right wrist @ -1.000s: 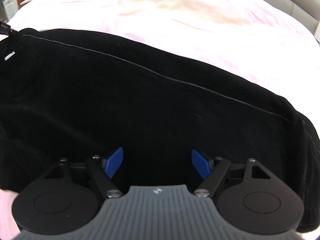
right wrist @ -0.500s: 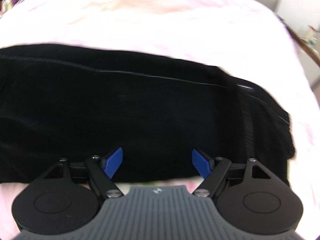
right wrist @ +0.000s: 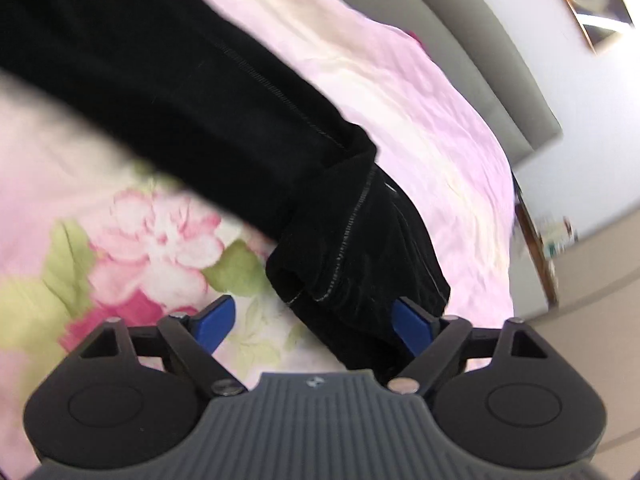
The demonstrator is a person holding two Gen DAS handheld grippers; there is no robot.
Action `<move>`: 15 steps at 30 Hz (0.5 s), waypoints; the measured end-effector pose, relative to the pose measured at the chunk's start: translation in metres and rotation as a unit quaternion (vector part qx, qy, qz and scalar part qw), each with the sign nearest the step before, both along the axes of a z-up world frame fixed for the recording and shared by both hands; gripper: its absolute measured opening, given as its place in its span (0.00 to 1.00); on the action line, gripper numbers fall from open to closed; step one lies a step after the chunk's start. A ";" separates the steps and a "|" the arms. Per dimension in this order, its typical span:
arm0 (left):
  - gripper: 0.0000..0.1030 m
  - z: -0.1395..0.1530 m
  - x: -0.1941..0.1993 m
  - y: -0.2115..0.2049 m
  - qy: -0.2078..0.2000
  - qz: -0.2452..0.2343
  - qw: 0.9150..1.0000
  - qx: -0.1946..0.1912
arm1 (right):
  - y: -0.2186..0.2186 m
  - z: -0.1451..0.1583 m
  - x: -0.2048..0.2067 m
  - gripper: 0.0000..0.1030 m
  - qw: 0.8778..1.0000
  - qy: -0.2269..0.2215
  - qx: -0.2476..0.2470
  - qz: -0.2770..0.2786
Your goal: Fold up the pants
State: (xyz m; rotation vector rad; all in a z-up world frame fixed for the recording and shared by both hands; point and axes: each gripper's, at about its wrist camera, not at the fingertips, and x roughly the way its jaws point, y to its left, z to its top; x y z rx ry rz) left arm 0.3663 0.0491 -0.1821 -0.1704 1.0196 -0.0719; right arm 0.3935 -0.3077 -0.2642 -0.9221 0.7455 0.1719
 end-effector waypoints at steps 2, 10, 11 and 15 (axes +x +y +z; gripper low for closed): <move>0.20 -0.007 -0.003 -0.013 0.008 0.002 1.000 -0.001 | -0.006 -0.004 0.003 0.37 1.000 0.014 -0.010 0.024; 0.20 -0.030 -0.004 -0.028 0.031 0.029 0.999 0.010 | -0.070 0.084 0.076 0.06 0.994 0.029 0.103 -0.023; 0.20 -0.033 -0.003 -0.028 0.033 0.038 0.999 0.010 | -0.083 0.094 0.091 0.06 0.992 0.023 0.117 -0.039; 0.20 -0.043 -0.004 -0.029 0.039 0.061 0.997 -0.001 | -0.136 0.107 0.168 0.02 0.979 0.018 0.169 -0.115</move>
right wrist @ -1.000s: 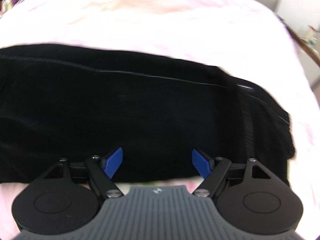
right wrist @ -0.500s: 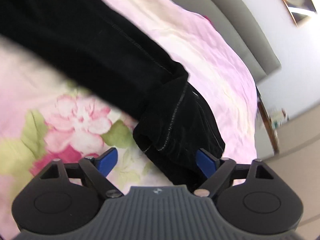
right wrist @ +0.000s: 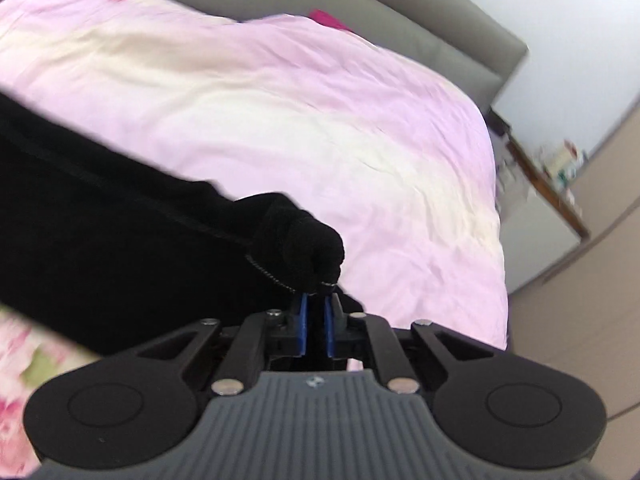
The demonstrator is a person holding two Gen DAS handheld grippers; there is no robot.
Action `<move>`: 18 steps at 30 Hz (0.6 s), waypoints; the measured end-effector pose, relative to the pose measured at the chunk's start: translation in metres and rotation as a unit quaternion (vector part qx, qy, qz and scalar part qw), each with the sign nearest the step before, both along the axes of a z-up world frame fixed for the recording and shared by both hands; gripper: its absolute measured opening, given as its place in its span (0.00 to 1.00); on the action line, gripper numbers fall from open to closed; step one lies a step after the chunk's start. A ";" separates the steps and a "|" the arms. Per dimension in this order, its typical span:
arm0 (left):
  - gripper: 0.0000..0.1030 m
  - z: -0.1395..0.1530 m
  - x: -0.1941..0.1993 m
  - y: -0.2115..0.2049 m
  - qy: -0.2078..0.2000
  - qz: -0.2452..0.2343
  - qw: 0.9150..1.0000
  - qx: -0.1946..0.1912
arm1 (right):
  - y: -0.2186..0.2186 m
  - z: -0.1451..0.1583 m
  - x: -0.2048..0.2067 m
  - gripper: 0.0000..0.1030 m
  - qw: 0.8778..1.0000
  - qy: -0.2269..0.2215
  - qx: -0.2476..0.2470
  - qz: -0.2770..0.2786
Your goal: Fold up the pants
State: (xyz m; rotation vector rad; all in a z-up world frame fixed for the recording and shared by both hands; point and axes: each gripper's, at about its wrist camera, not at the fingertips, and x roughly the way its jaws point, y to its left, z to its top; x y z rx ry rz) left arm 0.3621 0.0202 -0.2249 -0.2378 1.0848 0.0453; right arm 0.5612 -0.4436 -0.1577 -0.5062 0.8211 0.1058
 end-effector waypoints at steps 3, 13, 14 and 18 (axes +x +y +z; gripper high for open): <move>0.20 -0.003 -0.004 0.001 0.002 0.012 1.000 -0.001 | -0.034 -0.012 0.038 0.00 0.997 0.016 0.033 -0.064; 0.32 0.006 -0.013 0.005 -0.016 0.040 0.999 -0.016 | -0.103 -0.059 0.054 0.06 0.964 0.073 0.195 -0.167; 0.33 0.006 -0.016 0.002 -0.020 0.034 0.999 -0.017 | -0.102 -0.059 0.046 0.11 0.963 0.074 0.201 -0.166; 0.42 0.009 -0.036 -0.013 -0.031 -0.009 0.999 0.023 | -0.087 -0.058 0.001 0.35 0.959 0.077 0.226 -0.153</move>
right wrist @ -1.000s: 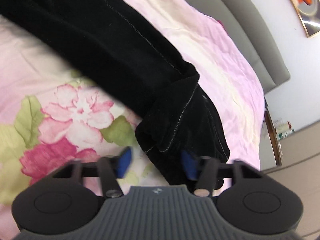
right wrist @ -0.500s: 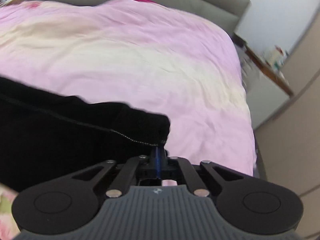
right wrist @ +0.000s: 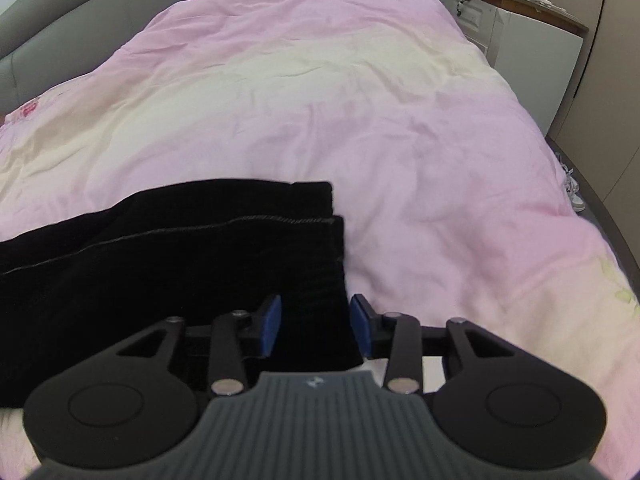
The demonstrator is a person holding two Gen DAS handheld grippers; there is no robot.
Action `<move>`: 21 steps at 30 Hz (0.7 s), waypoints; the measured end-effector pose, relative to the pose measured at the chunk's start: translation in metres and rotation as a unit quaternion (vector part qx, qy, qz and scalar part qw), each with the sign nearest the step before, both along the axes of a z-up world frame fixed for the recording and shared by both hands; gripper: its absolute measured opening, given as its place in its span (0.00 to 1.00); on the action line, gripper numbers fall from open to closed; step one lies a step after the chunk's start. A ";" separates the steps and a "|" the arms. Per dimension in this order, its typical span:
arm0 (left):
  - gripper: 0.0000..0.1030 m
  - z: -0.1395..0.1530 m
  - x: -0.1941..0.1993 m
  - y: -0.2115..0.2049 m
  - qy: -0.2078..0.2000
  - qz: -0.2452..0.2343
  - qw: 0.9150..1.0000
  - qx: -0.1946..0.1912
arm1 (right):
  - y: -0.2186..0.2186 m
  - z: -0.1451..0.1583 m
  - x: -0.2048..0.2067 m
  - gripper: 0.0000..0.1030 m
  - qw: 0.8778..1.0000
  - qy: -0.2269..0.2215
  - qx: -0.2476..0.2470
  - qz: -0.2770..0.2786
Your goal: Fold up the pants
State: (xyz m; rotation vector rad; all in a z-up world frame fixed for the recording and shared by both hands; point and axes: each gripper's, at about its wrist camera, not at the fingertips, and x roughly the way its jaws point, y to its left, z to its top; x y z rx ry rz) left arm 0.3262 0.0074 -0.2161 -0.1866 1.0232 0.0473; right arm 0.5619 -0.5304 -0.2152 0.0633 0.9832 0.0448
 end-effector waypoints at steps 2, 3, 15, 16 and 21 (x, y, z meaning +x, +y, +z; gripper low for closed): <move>0.47 -0.002 -0.011 -0.007 0.002 -0.024 1.000 0.018 | 0.016 -0.002 -0.025 0.35 1.000 0.011 0.011 0.009; 0.49 -0.003 -0.018 -0.011 0.000 -0.037 0.999 0.024 | 0.026 -0.003 -0.036 0.35 1.000 0.018 0.021 0.015; 0.22 -0.036 -0.026 -0.031 -0.027 0.000 0.999 0.031 | 0.217 -0.024 -0.141 0.50 0.983 0.046 0.122 0.131; 0.14 -0.031 -0.026 -0.027 -0.032 0.016 0.999 0.020 | 0.235 -0.028 -0.149 0.51 0.981 0.049 0.125 0.143; 0.10 -0.011 -0.031 -0.017 -0.024 -0.006 1.000 -0.003 | 0.297 -0.032 -0.183 0.53 0.973 0.058 0.109 0.195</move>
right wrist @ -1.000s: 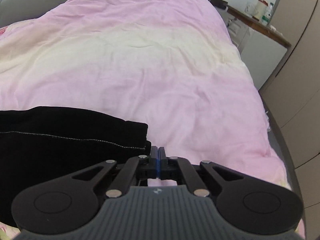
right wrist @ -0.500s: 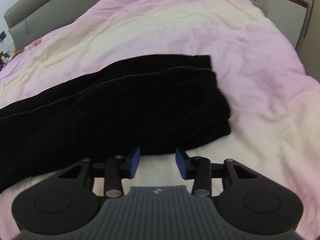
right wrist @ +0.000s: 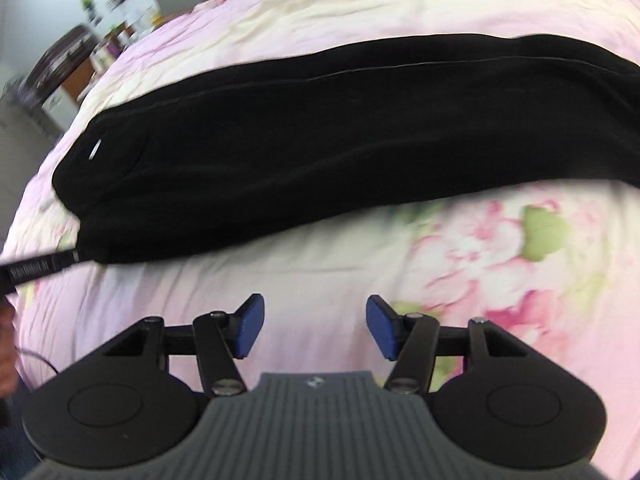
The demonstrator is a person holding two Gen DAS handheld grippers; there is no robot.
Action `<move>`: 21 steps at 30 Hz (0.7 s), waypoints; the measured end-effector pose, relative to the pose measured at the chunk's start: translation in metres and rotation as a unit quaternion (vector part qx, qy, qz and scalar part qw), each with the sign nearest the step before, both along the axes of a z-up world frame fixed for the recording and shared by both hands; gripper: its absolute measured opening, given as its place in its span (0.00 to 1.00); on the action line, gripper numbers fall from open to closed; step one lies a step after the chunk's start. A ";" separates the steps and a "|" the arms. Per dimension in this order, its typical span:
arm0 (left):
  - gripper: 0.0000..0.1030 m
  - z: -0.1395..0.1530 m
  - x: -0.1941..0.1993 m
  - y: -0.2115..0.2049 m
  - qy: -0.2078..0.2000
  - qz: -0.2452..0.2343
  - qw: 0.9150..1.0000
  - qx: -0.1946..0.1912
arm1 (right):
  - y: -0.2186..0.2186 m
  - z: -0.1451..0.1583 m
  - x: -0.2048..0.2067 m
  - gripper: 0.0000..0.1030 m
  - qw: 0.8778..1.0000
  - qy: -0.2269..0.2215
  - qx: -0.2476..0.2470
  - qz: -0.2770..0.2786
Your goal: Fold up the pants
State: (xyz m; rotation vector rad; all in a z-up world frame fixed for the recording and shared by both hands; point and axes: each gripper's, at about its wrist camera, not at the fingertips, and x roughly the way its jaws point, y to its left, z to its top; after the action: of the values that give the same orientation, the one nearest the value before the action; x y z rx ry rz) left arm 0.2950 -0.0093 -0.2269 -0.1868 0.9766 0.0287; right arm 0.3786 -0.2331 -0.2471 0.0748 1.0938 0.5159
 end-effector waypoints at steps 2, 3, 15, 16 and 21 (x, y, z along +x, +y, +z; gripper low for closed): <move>0.09 -0.020 0.003 0.006 0.047 -0.001 0.999 -0.022 | 0.016 0.000 -0.010 0.53 1.000 -0.011 -0.021 0.013; 0.09 -0.032 0.003 0.009 0.066 0.000 0.997 -0.037 | 0.021 0.000 -0.012 0.53 0.999 -0.013 -0.030 0.014; 0.06 0.003 -0.015 0.068 0.023 -0.019 0.995 -0.092 | 0.020 0.022 -0.014 0.53 0.995 -0.041 -0.082 -0.026; 0.10 0.013 -0.012 0.074 0.001 -0.022 0.997 -0.079 | 0.016 0.020 -0.010 0.53 0.995 -0.049 -0.077 -0.032; 0.20 0.036 0.035 0.110 -0.047 -0.020 0.998 0.019 | 0.033 0.036 0.011 0.58 0.992 -0.098 -0.072 -0.039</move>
State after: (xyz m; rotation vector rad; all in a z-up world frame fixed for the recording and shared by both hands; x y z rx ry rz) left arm 0.3300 0.1007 -0.1907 -0.1314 0.8843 0.0015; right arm 0.3897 -0.1996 -0.2112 -0.0586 0.9282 0.3647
